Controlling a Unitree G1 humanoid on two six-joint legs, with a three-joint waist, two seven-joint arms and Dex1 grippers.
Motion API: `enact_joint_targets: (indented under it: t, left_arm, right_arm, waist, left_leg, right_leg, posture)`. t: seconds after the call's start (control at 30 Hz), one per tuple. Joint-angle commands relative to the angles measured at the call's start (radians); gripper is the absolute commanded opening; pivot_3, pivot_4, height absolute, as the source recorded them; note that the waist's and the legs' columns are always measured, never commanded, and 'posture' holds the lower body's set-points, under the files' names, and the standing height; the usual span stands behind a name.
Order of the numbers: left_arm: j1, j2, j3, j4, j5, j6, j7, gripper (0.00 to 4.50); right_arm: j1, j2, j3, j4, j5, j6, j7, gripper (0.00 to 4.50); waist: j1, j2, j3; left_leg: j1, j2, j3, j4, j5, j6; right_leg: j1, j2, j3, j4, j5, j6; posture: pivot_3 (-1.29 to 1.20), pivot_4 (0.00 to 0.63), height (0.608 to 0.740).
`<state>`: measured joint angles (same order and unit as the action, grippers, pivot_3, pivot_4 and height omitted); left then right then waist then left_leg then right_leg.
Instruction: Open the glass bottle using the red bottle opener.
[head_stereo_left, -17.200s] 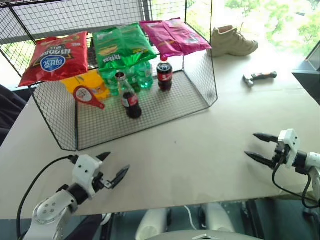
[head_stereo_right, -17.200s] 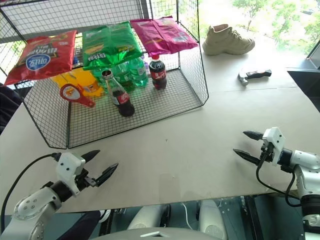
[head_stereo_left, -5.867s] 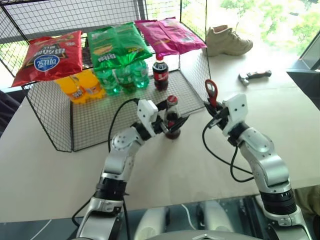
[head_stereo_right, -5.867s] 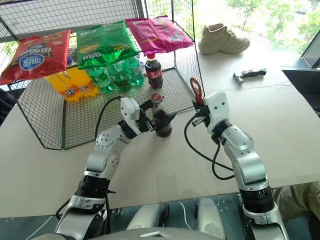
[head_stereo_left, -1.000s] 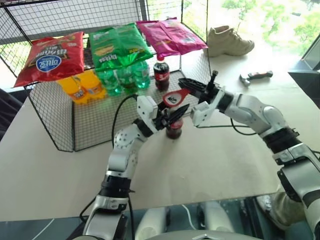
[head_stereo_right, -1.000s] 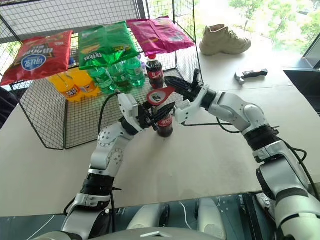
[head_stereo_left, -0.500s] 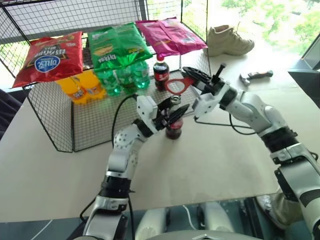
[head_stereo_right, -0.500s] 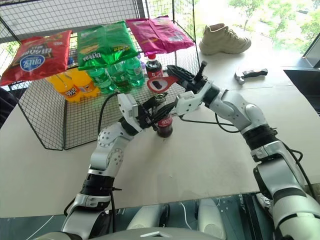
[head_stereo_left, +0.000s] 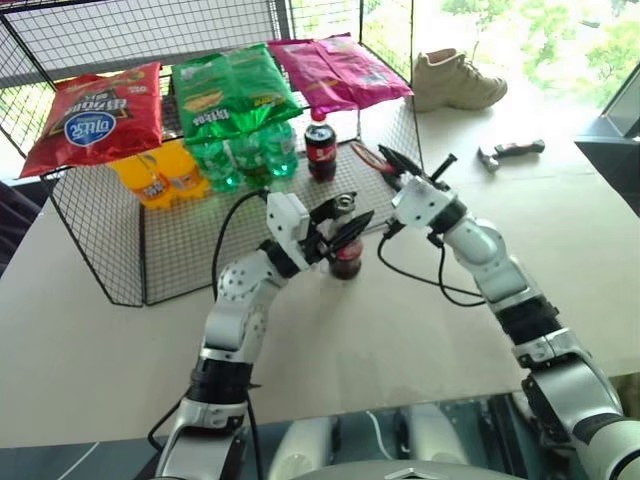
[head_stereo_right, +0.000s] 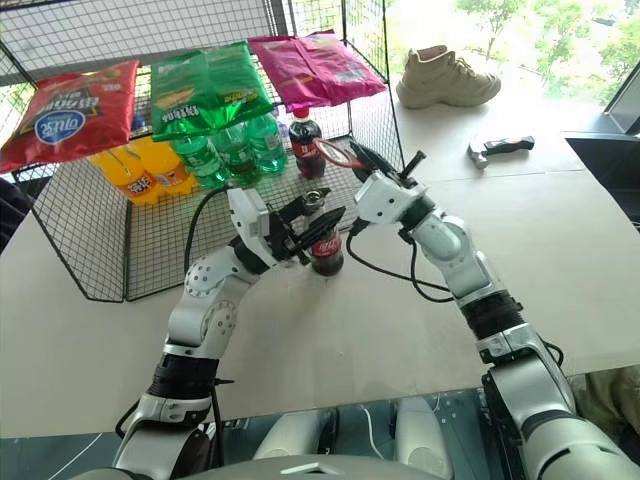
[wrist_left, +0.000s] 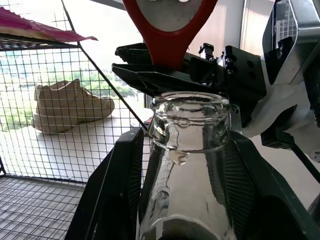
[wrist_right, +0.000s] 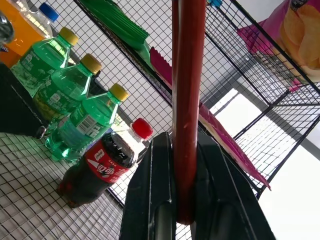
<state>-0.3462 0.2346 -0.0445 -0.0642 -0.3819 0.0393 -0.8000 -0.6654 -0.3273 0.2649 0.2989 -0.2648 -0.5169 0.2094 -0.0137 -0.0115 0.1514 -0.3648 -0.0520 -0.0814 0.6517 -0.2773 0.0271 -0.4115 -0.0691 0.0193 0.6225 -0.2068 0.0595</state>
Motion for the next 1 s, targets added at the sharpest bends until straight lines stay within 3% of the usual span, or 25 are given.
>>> enact_joint_targets:
  t: [0.03, 0.07, 0.13, 0.53, 0.87, 1.0]
  left_arm:
    - [-0.004, -0.001, -0.011, 0.001, 0.013, -0.007, 0.012, 3.37]
    - [-0.006, -0.001, -0.012, 0.004, 0.018, -0.009, 0.014, 3.89]
    - [-0.006, 0.0, -0.012, 0.006, 0.022, -0.011, 0.016, 4.42]
    - [0.052, 0.045, -0.009, -0.061, 0.008, 0.022, -0.001, 4.42]
    - [0.279, 0.234, 0.087, -0.299, -0.084, 0.145, -0.04, 4.42]
    - [0.402, 0.284, 0.145, -0.332, -0.092, 0.143, -0.044, 4.42]
  right_arm:
    - [0.016, 0.004, -0.03, -0.06, 0.023, 0.02, 0.018, 0.0]
    - [0.021, 0.001, -0.029, -0.062, 0.024, 0.023, 0.026, 0.0]
    - [0.027, -0.004, -0.031, -0.063, 0.027, 0.029, 0.039, 0.0]
    - [0.089, 0.005, -0.071, -0.098, 0.096, 0.101, 0.098, 0.0]
    - [0.235, -0.03, -0.134, -0.225, 0.139, 0.189, 0.123, 0.0]
    - [0.357, -0.046, -0.187, -0.356, 0.29, 0.359, 0.197, 0.0]
  waist:
    - [0.0, 0.0, 0.0]
    - [0.0, 0.0, 0.0]
    - [0.0, 0.0, 0.001]
    - [0.0, 0.0, 0.002]
    - [0.001, 0.001, 0.004]
    - [0.002, 0.001, 0.004]
  left_leg:
    - [0.0, 0.0, 0.0, 0.0, 0.0, 0.0]
    - [-0.001, 0.0, 0.0, 0.0, 0.0, 0.0]
    - [-0.002, 0.0, 0.0, 0.0, 0.0, 0.0]
    - [-0.003, 0.0, 0.0, 0.0, 0.0, 0.0]
    - [-0.003, 0.001, 0.001, -0.001, 0.0, 0.0]
    - [-0.003, 0.001, 0.0, -0.001, 0.0, 0.0]
  right_leg:
    - [0.0, 0.0, 0.0, 0.0, 0.0, 0.0]
    - [-0.001, 0.0, 0.0, 0.0, 0.0, 0.0]
    - [-0.002, 0.0, 0.0, 0.0, 0.0, 0.0]
    - [-0.003, 0.0, 0.0, 0.0, 0.0, 0.0]
    - [-0.003, 0.0, 0.0, 0.0, 0.0, 0.0]
    - [-0.003, -0.001, 0.0, 0.0, 0.0, 0.0]
  posture:
    - [0.0, 0.15, 0.74]
    - [0.0, 0.15, 0.74]
    - [0.0, 0.15, 0.74]
    - [0.0, 0.15, 0.74]
    - [0.0, 0.15, 0.74]
    - [0.0, 0.15, 0.74]
